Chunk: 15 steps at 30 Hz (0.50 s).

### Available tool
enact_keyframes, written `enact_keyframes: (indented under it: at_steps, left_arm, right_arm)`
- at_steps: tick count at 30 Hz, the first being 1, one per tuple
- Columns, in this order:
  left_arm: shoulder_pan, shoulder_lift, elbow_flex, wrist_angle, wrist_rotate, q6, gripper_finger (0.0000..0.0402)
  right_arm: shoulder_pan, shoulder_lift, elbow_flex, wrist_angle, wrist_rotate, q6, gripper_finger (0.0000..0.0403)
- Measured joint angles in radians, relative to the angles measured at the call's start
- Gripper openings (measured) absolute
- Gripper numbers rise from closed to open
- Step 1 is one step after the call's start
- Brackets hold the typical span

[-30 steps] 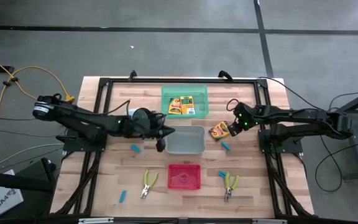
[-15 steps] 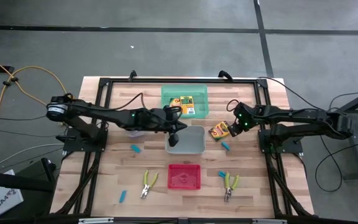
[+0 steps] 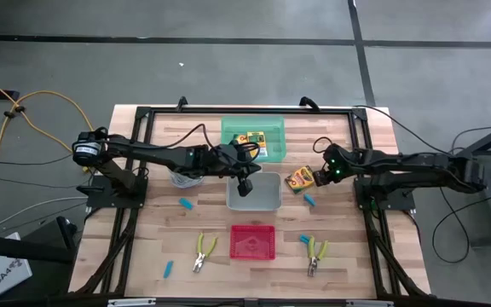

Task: Pick & Place School Supplies
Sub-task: Put the yellow crayon box into the green bin

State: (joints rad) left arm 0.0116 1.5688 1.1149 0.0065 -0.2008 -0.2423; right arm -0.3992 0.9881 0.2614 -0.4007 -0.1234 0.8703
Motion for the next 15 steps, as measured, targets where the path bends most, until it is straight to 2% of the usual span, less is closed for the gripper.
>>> enact_keyframes:
  at_steps: [6, 15]
  left_arm:
    - [0.0, 0.0, 0.0, -0.004, 0.007, 0.002, 0.0001]
    - [0.006, 0.0, 0.0, 0.002, 0.098, 0.023, 0.0001]
  right_arm:
    - [0.0, -0.034, -0.007, 0.024, -0.008, 0.002, 0.0123]
    - [0.0, -0.039, -0.008, 0.063, 0.022, -0.008, 0.0123]
